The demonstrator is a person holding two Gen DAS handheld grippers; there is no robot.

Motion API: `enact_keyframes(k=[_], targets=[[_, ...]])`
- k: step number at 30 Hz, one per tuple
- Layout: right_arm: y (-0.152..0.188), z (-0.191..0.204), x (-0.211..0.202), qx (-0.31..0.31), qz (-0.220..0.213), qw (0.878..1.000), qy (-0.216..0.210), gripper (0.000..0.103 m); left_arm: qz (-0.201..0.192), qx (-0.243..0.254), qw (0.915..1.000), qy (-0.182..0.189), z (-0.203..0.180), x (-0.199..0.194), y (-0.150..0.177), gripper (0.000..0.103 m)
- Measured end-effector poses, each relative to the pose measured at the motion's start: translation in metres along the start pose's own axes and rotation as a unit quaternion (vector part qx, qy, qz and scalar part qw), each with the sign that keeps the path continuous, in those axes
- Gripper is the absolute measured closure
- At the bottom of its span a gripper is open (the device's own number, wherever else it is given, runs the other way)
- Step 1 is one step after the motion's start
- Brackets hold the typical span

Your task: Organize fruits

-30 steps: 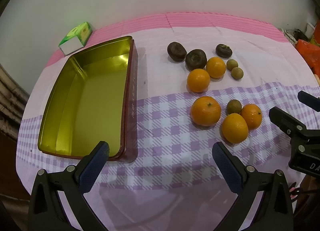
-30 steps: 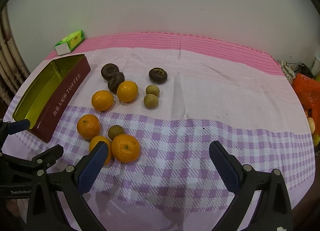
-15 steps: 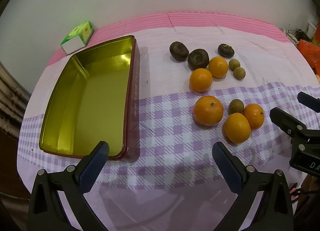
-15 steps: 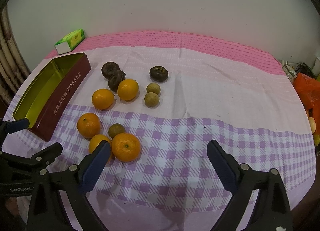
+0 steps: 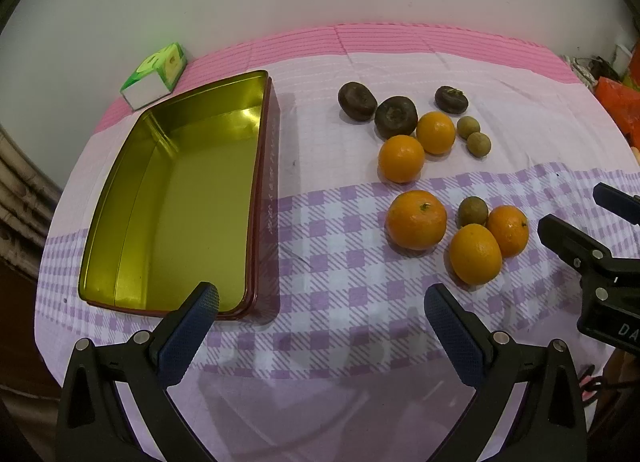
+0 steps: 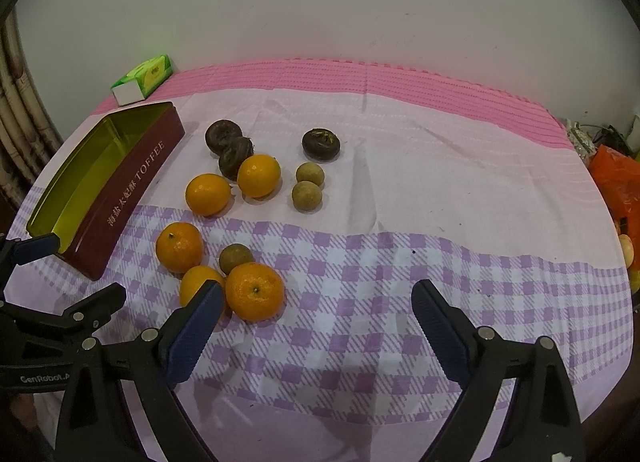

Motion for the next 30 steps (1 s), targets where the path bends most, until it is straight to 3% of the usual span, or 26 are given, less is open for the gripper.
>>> enact_keyframes(k=[13,30], targets=[[0.002,0.002,0.003,-0.001,0.009,1.0,-0.006,0.017,0.0,0.001,1.0,0.001,0.0,0.0,0.0,0.001],[0.016,0.019,0.019,-0.025,0.05,0.998,-0.032,0.039,-0.005,0.008,0.9998,0.018,-0.003,-0.003,-0.001,0.001]])
Point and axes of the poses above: each gripper's, at about its wrist camera, not at the fingertips, and x roughly the way its jaws point, z to its left, y to its underside, the point moved 8 cm from there along x, roughly the way its jaws point, and after that the axes turned 5 degrees about x, right-handed, at the moved point
